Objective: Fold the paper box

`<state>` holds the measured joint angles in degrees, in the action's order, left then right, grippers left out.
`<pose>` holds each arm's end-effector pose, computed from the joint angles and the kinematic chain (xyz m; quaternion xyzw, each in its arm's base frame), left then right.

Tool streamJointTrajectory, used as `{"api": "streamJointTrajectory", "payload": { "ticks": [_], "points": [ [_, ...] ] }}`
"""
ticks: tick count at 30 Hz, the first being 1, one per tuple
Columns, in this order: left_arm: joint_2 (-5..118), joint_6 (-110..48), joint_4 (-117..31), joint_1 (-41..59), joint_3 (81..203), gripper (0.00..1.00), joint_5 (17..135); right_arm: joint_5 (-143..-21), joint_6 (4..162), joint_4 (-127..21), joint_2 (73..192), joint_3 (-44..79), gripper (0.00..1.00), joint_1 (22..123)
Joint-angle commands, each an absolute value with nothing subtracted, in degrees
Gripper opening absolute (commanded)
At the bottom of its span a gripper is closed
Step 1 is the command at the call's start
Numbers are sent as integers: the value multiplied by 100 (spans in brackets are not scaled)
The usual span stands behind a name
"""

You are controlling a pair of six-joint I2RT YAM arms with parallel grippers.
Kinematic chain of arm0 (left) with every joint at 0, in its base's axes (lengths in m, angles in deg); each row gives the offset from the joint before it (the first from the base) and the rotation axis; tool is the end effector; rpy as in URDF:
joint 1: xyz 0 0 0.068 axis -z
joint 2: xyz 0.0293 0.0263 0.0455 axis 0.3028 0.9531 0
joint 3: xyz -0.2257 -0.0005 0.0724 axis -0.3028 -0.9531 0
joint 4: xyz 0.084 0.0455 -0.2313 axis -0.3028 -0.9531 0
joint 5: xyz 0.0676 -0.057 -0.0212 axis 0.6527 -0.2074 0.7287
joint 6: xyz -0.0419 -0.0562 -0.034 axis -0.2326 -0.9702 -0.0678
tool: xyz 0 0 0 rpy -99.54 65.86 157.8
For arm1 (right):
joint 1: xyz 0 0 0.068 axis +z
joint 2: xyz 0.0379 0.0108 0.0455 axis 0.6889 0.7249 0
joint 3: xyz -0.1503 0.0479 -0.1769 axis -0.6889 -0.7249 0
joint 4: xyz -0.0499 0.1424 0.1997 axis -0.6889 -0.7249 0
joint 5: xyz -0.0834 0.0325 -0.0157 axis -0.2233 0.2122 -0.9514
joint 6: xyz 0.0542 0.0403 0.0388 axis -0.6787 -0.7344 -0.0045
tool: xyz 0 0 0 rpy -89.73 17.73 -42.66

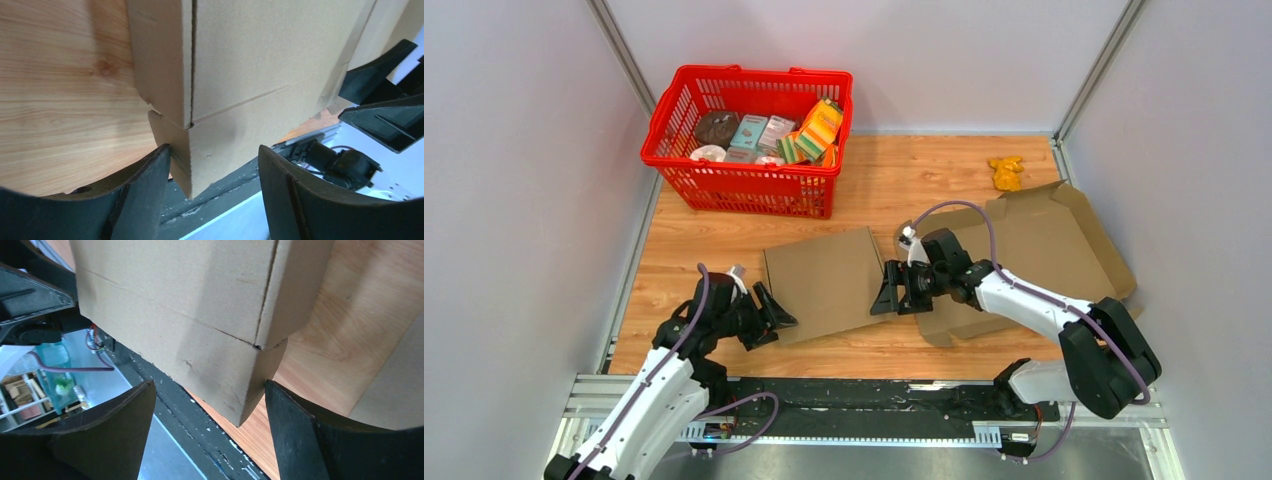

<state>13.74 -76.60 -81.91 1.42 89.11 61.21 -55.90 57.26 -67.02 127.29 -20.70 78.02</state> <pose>0.1392 -0.0756 0.1373 -0.2368 0.8916 -0.3562 0.1485 0.1962 0.1791 0.1320 -0.1064 0.9068 0.3943 0.1040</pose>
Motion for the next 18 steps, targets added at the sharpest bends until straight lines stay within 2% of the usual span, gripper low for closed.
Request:
{"api": "streamJointTrajectory", "payload": {
  "ticks": [1, 11, 16, 18],
  "points": [
    [1372, -7223, -8653, 189, 9233, 71, 6647, -6129, 6272, -6998, 12605, -1805, 81, 7879],
    [1197, -7021, -8970, 189, 9312, 67, 7113, -6244, 6439, -6876, 12456, -1893, 73, 7966],
    [1232, -6995, -8969, 189, 9320, 59, 7087, -6139, 6291, -6779, 12517, -1902, 63, 7966],
    [1206, -7012, -8952, 189, 9303, 56, 7052, -5990, 6228, -6700, 12535, -1937, 62, 7966]
  ]
}}
